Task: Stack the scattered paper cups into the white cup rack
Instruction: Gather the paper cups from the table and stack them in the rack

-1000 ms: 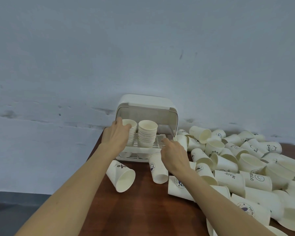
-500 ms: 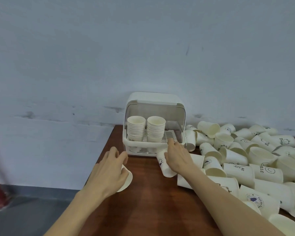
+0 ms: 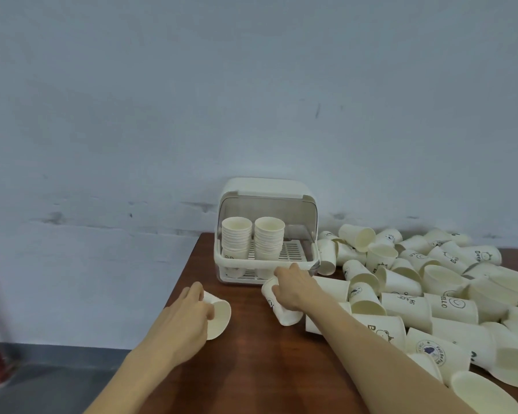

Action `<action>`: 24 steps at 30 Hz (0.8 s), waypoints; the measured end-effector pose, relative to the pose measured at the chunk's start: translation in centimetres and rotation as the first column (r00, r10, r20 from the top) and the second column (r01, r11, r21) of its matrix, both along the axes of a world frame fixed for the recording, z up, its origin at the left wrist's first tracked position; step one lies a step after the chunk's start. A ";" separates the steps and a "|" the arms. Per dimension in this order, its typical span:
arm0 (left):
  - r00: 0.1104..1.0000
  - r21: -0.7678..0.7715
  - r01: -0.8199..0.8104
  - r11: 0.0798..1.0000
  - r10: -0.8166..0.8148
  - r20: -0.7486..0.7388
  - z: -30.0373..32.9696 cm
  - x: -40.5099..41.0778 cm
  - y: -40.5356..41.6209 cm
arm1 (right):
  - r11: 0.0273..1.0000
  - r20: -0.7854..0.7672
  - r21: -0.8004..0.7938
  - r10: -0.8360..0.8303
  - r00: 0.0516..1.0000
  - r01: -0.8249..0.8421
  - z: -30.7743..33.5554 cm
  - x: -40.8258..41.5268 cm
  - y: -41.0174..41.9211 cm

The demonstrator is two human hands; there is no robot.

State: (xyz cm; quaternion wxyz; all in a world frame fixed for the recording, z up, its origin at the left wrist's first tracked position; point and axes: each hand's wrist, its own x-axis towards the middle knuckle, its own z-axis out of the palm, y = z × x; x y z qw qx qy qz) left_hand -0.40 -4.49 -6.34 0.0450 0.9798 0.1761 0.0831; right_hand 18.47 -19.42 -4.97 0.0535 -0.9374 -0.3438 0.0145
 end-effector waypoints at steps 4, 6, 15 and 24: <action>1.000 0.037 -0.028 0.999 0.027 0.014 0.2 0.0 0.3 | 1.000 0.012 0.017 0.006 1.000 -0.006 0.5 -0.4 0.0; 0.999 0.059 -0.037 0.998 0.037 0.003 0.6 -0.1 0.4 | 1.000 0.018 0.021 0.012 1.000 -0.012 0.9 -0.6 -0.1; 0.999 0.049 -0.042 0.998 0.042 0.015 1.2 0.3 0.7 | 0.995 0.005 0.093 0.036 0.999 -0.037 2.4 -0.8 -1.4; 0.994 0.110 0.007 0.994 -0.018 0.103 3.3 2.1 -0.2 | 0.975 0.037 0.209 0.064 0.997 -0.071 4.2 0.1 -2.5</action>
